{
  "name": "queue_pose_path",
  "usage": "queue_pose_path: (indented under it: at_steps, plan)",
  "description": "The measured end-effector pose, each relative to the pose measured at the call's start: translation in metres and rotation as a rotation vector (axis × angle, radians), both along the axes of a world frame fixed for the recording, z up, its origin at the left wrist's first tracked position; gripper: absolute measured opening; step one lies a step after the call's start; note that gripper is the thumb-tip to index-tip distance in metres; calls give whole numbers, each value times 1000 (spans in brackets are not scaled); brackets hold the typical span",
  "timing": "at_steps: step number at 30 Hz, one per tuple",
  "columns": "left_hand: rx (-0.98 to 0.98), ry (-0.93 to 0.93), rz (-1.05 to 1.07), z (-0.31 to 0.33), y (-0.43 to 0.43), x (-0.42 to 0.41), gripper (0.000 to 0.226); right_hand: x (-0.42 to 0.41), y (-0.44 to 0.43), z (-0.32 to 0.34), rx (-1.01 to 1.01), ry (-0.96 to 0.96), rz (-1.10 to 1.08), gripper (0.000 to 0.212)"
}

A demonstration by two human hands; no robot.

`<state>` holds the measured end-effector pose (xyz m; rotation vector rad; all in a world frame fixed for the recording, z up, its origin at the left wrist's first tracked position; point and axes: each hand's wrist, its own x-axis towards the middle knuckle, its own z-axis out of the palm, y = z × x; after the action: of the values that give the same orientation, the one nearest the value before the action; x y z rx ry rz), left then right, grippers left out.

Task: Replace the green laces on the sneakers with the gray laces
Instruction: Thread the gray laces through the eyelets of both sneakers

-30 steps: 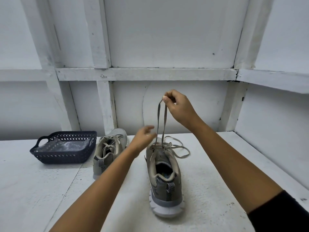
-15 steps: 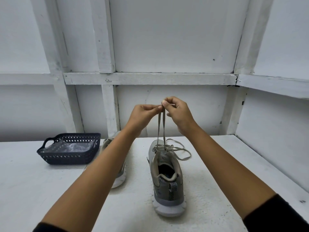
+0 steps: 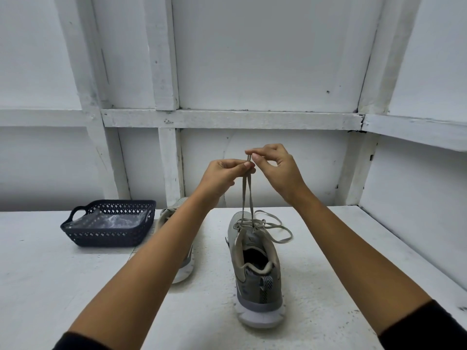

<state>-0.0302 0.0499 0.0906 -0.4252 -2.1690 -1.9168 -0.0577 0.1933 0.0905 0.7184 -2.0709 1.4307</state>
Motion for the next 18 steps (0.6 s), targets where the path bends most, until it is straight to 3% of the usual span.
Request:
queue_pose_path:
  at_steps: [9, 18]
  plan:
    - [13, 28, -7, -5, 1, -9, 13, -3, 2, -8, 41, 83, -81, 22]
    - [12, 117, 22, -8, 7, -13, 14, -3, -1, 2, -37, -126, -29, 16]
